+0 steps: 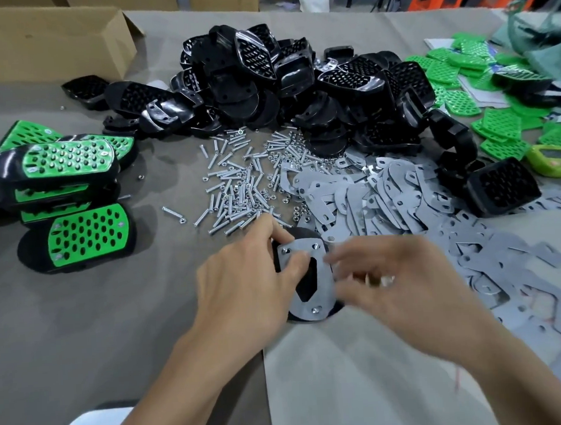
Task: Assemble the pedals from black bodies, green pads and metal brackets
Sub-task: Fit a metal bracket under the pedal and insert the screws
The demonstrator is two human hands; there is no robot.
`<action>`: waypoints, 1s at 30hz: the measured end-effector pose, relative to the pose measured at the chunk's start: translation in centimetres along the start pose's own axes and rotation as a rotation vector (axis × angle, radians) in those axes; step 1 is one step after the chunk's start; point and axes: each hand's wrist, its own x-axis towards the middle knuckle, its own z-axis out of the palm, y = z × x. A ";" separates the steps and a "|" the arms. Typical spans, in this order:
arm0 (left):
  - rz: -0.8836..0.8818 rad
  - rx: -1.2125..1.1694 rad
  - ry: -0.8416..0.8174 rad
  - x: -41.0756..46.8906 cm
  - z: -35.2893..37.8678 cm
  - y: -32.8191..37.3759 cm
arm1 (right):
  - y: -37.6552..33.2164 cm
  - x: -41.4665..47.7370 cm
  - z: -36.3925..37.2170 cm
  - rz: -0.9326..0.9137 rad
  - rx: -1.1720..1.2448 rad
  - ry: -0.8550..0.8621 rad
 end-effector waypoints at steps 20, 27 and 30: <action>-0.005 -0.110 0.044 -0.5 1.1 -0.9 | -4.4 13.2 1.7 -0.182 -0.782 -0.169; -0.002 -0.122 0.038 -0.4 1.1 -1.0 | -5.1 13.4 2.0 -0.239 -0.892 -0.239; 0.004 -0.111 0.042 -0.4 1.2 -1.0 | -5.0 13.1 2.0 -0.250 -0.850 -0.248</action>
